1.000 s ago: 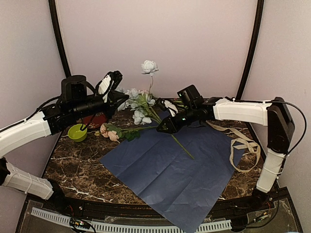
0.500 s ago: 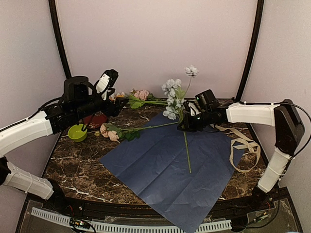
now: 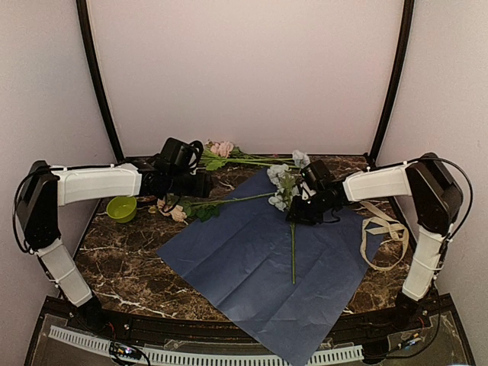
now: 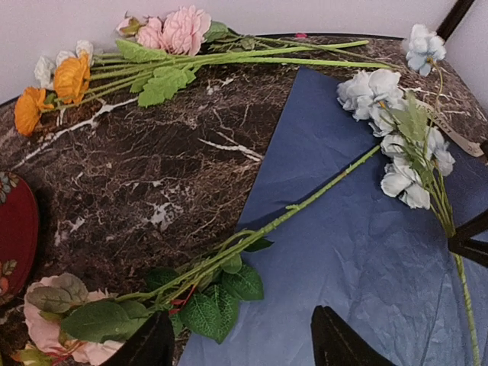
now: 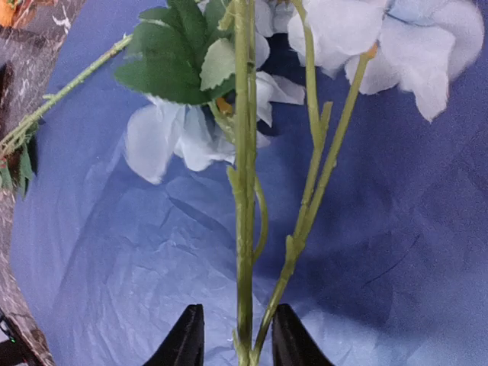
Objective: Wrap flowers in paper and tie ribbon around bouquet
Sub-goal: Place the fake flower on the flattened wrapping paper, then pick up the fake flower from the corner of the board, then pass from the left arm to the right, then place the fake flower on the flattened wrapping paper, then pick up the fake flower from the corner of the board, then pass from the left arm to the right
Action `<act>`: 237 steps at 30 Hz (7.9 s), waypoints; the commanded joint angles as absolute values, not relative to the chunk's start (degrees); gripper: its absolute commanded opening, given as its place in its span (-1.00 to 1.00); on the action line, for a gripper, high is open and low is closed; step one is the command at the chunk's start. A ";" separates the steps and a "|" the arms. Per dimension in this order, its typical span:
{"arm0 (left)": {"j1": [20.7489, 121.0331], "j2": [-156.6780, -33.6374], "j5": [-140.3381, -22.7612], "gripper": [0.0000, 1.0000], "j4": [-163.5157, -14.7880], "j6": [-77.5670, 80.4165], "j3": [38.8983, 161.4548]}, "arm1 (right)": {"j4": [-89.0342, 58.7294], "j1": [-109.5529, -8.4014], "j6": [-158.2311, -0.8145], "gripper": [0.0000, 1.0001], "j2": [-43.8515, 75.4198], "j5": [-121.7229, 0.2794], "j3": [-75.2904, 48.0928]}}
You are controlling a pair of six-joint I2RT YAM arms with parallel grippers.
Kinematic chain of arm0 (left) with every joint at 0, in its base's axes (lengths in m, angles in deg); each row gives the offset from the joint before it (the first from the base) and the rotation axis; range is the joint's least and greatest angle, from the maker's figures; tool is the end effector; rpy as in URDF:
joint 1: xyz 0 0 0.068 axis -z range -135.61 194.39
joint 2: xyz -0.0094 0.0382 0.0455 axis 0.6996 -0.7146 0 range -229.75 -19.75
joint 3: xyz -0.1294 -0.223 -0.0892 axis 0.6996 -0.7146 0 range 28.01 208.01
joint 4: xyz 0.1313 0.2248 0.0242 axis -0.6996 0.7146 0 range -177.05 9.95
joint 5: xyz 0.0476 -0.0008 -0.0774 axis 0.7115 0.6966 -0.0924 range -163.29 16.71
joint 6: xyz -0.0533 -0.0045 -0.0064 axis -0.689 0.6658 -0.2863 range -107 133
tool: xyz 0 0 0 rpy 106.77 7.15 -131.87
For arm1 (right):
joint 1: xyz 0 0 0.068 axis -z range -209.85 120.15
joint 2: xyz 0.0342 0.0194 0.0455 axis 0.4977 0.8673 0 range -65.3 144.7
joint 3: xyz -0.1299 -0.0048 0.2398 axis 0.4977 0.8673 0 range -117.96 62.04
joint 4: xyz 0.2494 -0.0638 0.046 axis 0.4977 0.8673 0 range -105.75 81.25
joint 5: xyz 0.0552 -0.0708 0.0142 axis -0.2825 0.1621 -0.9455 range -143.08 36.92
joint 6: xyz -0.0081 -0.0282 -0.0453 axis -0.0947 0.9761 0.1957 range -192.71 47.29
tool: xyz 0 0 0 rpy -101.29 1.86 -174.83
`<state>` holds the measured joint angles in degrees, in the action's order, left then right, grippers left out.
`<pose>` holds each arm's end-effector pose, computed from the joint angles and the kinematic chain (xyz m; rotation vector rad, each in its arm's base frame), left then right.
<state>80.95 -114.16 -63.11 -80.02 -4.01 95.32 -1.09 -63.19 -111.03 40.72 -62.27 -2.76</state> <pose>0.3057 -0.2189 0.2574 0.2678 2.1597 -0.3467 0.3127 0.2124 0.1605 0.0504 2.6753 0.6548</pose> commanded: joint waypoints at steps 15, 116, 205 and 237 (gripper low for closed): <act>73.76 -129.94 -78.59 0.53 -75.35 23.34 106.57 | 8.35 -64.06 -100.61 -0.10 33.13 -51.99 -6.69; 88.59 -102.21 -65.56 0.97 -82.54 19.27 87.22 | -21.28 -71.87 -121.94 -1.00 28.73 -59.72 1.33; 65.62 -158.72 -46.82 -1.00 -106.24 69.51 139.49 | -1.73 -59.54 -100.44 -0.05 29.09 -58.56 -6.41; 80.77 -107.72 -62.91 -1.00 -89.22 90.70 93.62 | 13.83 -64.89 -86.60 0.08 4.84 -83.29 -11.68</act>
